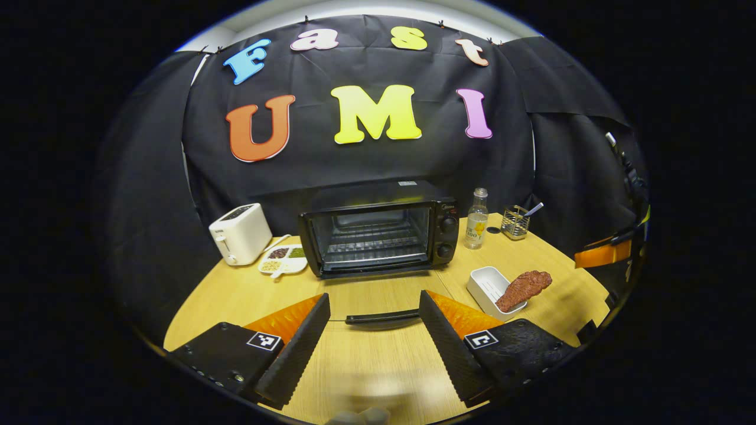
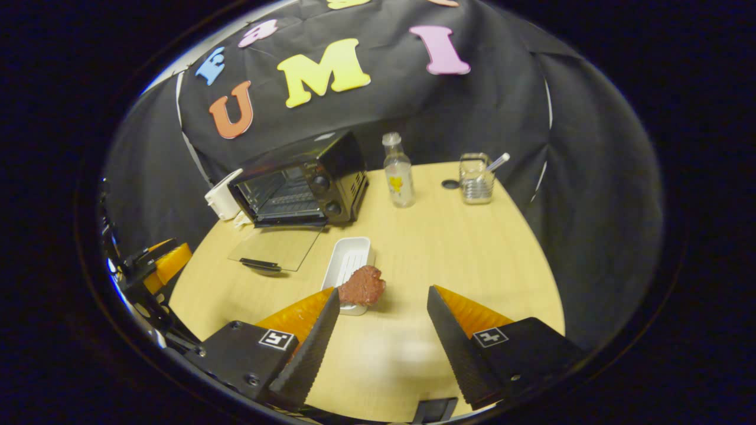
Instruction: Open the electric oven with the left hand, put the food in, and close the electric oven.
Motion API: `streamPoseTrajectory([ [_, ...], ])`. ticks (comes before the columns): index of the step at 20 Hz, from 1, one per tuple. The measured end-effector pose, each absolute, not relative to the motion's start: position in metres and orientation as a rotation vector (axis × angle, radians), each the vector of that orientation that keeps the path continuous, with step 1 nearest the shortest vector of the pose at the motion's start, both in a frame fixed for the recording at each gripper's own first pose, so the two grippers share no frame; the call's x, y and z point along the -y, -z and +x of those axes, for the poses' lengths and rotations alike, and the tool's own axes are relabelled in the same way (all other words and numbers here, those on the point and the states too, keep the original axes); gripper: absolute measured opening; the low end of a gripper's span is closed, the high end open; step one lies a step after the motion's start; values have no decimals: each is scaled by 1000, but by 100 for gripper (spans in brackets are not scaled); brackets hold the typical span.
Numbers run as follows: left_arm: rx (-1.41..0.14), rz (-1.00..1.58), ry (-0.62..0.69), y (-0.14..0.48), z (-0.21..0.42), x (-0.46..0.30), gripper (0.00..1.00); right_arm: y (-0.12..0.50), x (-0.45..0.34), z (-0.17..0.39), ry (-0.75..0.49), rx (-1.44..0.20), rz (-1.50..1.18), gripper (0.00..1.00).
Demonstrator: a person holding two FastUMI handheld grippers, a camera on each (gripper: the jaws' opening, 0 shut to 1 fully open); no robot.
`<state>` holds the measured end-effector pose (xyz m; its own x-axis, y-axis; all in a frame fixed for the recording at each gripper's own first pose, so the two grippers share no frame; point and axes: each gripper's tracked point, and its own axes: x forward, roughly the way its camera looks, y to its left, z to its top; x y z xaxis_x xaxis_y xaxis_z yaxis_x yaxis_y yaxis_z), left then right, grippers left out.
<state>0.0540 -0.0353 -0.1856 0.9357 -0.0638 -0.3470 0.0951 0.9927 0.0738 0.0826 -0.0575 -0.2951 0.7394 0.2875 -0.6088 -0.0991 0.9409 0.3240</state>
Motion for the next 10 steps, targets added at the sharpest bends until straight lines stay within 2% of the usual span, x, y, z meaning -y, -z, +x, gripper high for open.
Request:
streamPoseTrajectory([
  [1, -351, 94, 50, 179, 49, 34, 97, 305, 51, 91, -258, -745, 327, 94],
  [7, -371, 54, -118, 154, 22, 32, 96, 348, 24, 131, -408, -922, 551, 71],
  [10, -398, 29, -171, 154, 11, 36, 96, 353, 23, 134, -435, -983, 691, 32],
])
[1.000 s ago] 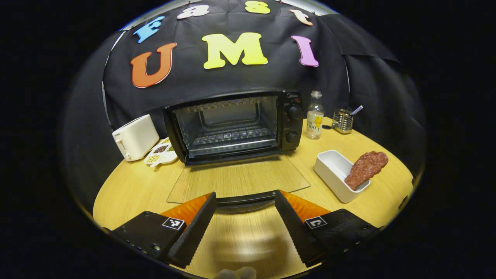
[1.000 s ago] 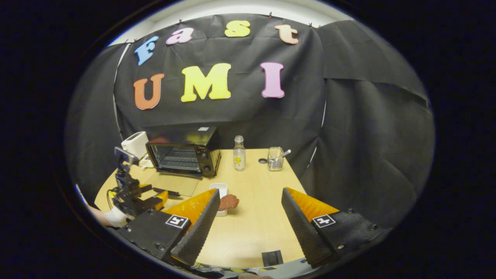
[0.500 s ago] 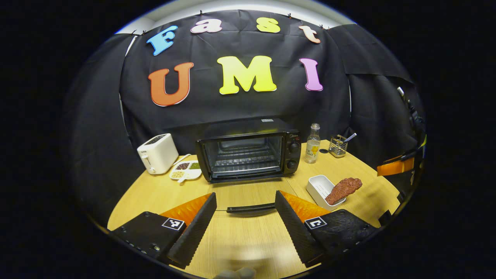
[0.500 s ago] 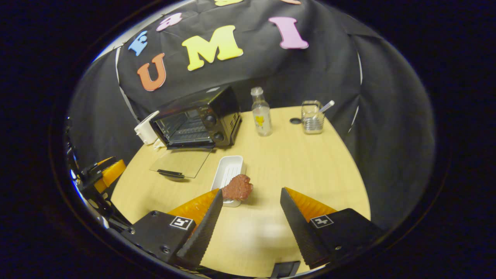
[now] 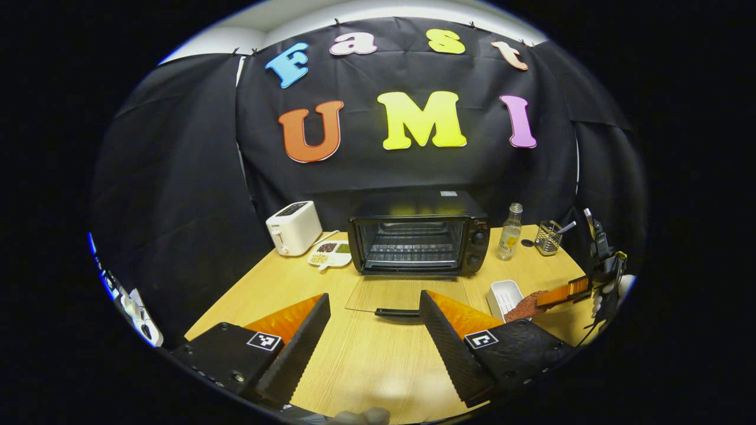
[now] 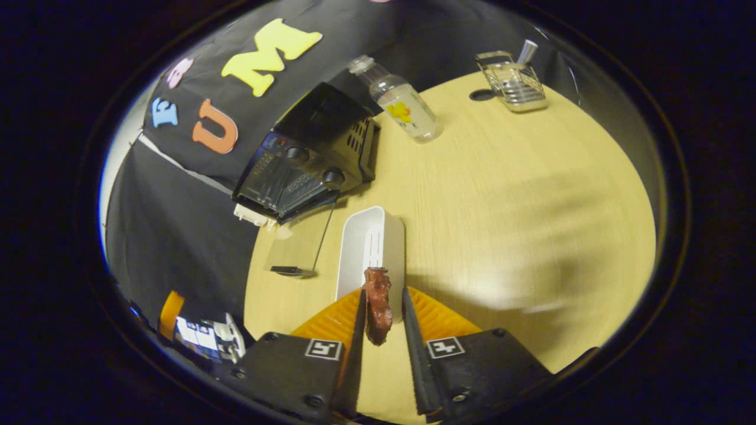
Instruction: Open the electric oven with the left hand, put the food in, and close the electric oven.
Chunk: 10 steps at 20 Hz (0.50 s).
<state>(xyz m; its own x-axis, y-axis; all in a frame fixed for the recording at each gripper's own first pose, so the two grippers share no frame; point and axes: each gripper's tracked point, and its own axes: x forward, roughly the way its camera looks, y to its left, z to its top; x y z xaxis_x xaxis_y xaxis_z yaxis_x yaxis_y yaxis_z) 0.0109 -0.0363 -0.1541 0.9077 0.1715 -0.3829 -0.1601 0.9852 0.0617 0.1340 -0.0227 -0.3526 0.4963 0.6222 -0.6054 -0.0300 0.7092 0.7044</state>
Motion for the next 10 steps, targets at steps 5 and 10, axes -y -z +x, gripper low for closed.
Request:
streamPoseTrajectory([
  [5, -405, -19, -222, 148, 0, 42, 97, 354, 20, 133, -455, -1037, 802, 18],
  [10, -396, -17, -224, 142, -8, 39, 97, 331, 20, 137, -461, -975, 799, 16],
])
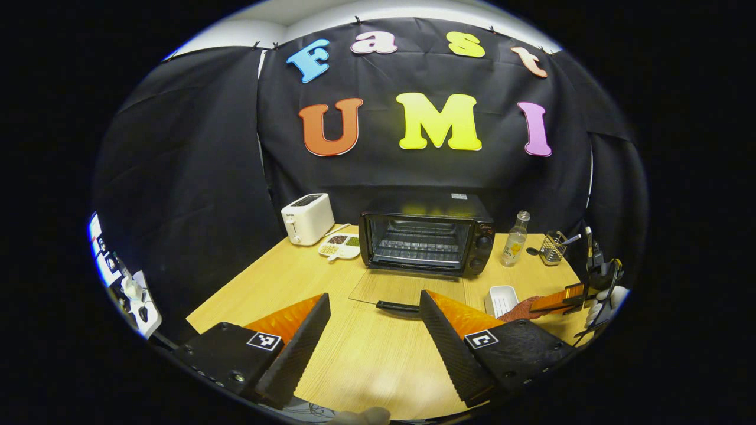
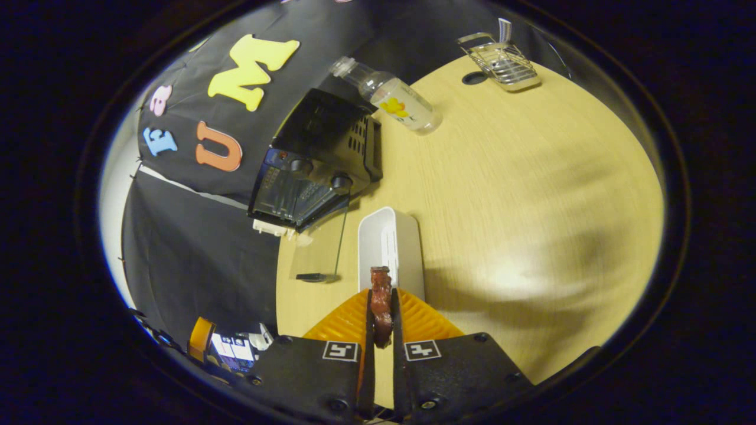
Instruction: Open the electric oven with the left hand, put the food in, and close the electric oven.
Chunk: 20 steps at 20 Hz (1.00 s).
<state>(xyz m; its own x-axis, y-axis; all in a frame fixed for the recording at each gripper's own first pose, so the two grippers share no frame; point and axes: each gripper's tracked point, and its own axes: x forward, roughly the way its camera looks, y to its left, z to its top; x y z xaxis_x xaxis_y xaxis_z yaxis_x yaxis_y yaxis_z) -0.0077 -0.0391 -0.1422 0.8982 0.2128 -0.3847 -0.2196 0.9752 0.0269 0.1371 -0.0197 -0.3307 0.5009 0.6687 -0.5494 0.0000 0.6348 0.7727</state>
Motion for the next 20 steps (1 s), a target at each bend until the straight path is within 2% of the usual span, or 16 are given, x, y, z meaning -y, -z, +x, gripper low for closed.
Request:
streamPoseTrajectory([
  [6, -397, -23, -141, 145, -2, 22, 97, 279, 0, 144, -426, -821, 856, 15],
  [7, -395, -29, -121, 143, -1, 18, 97, 272, -10, 147, -414, -797, 877, 12],
  [8, -403, -27, -98, 144, -1, 13, 97, 265, -21, 148, -399, -772, 907, 15],
  [14, -377, 19, 11, 130, -11, -30, 97, 241, -107, 180, -301, -608, 1093, 15],
  [20, -356, 42, -13, 109, -21, -78, 97, 248, -176, 243, -172, -531, 1226, 15],
])
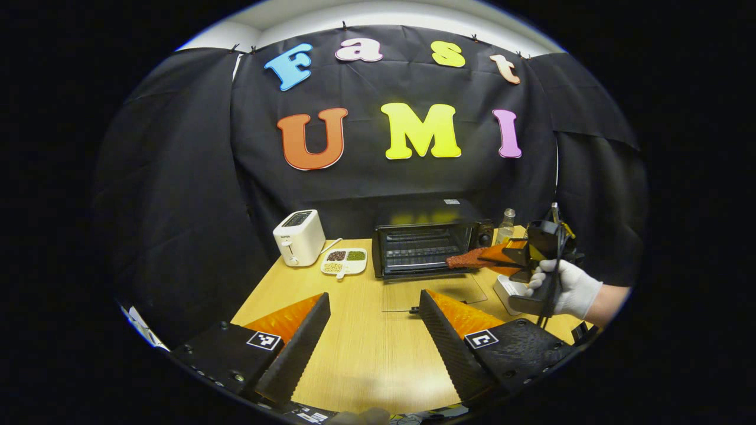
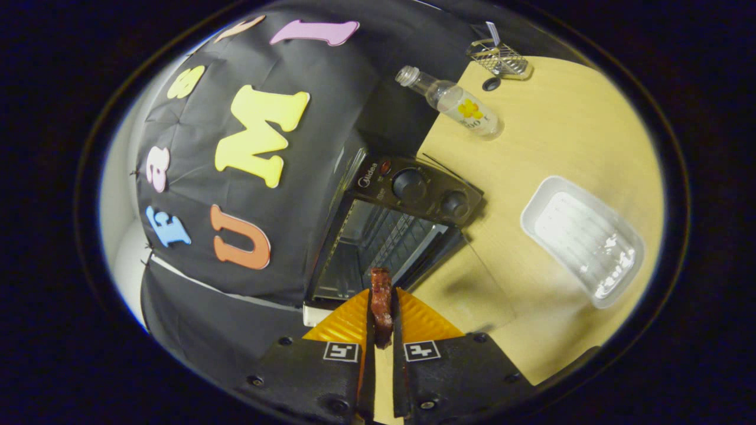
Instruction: Open the electric oven with the left hand, put the food in, and close the electric oven.
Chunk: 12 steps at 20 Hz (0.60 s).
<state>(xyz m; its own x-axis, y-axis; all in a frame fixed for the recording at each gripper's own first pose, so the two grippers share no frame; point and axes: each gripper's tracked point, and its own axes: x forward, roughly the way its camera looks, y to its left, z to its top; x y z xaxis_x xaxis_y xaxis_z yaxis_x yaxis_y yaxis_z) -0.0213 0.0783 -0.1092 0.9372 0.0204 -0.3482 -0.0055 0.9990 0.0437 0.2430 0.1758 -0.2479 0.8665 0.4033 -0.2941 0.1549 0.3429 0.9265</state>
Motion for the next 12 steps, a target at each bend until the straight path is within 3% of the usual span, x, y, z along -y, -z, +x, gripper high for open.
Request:
streamPoseTrajectory([
  [6, -336, 12, -101, 85, -25, -101, 97, 253, -203, 319, -91, -379, 1273, 15],
  [12, -361, -16, -220, 83, -29, -128, 97, 277, -227, 370, -26, -341, 1289, 17],
])
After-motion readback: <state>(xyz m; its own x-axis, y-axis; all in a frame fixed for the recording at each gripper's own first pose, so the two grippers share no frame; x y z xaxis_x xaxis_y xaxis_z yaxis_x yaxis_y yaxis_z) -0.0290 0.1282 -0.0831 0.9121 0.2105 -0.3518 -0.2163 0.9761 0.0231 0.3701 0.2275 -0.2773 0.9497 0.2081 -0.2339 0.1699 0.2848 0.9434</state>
